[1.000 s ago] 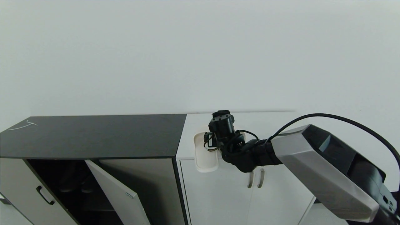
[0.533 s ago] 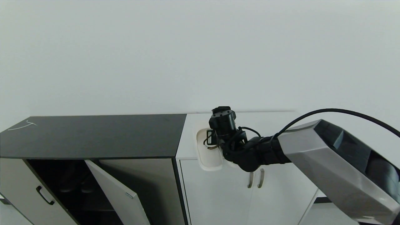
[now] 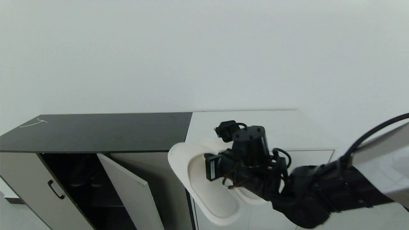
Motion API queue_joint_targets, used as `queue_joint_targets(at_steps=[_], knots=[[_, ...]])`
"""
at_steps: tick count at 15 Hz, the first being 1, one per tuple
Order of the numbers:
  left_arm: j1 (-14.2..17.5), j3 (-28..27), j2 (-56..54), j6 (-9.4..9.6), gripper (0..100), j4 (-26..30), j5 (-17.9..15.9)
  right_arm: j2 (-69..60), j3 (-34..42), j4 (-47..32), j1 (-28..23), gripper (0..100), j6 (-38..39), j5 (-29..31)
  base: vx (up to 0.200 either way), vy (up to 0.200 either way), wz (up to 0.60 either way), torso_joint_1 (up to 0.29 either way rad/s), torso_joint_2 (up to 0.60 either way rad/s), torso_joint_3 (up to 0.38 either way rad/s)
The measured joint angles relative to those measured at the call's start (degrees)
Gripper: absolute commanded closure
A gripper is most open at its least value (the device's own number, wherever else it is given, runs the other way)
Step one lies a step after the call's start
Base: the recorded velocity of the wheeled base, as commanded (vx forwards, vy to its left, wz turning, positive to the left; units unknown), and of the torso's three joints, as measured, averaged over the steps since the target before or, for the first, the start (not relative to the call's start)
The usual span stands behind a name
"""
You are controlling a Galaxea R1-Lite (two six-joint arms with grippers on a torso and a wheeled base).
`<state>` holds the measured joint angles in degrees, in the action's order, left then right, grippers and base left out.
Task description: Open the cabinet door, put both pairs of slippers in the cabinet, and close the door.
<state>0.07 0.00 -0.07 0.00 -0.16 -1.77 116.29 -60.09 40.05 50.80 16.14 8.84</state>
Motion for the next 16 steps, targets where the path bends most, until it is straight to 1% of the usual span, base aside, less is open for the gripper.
queue_joint_targets(at_steps=[1,2,4,5,7,8,14,16], knots=[[0.0,0.0,0.0,0.05,100,0.0,0.0,-3.4,7.1,3.0,0.2,100,-0.1,-4.1,-0.2,0.0,0.0,0.002,0.0,0.007],[0.0,0.0,0.0,0.07,100,0.0,0.0,-7.1,14.2,6.4,0.4,100,-0.2,-8.1,0.0,0.2,0.0,0.002,0.0,0.012],[0.0,0.0,0.0,0.13,100,0.1,-0.1,-13.0,24.7,14.4,0.9,100,-0.4,-13.1,0.0,0.2,0.0,0.002,0.0,0.002],[0.0,0.0,0.0,0.13,100,0.1,-0.1,-15.2,28.3,17.8,1.1,100,-0.5,-15.0,0.0,0.2,0.0,0.002,0.01,0.002],[0.1,0.0,0.0,0.16,100,0.0,-0.1,-17.7,31.9,19.7,1.2,100,-0.6,-18.2,0.0,0.2,0.0,0.005,0.0,0.005],[0.0,0.0,0.0,0.18,100,0.0,-0.1,-18.5,32.7,19.7,1.2,100,-0.6,-18.6,0.0,0.2,0.0,-0.007,0.01,0.002],[0.0,0.0,0.0,0.18,100,0.1,-0.1,-20.5,34.2,20.1,1.2,100,-0.7,-18.8,0.0,0.2,0.0,0.006,0.0,0.003],[0.0,0.0,0.0,0.16,100,0.1,-0.1,-21.1,36.3,22.2,1.2,100,-1.7,-18.9,0.0,0.2,0.0,0.005,0.0,0.0]])
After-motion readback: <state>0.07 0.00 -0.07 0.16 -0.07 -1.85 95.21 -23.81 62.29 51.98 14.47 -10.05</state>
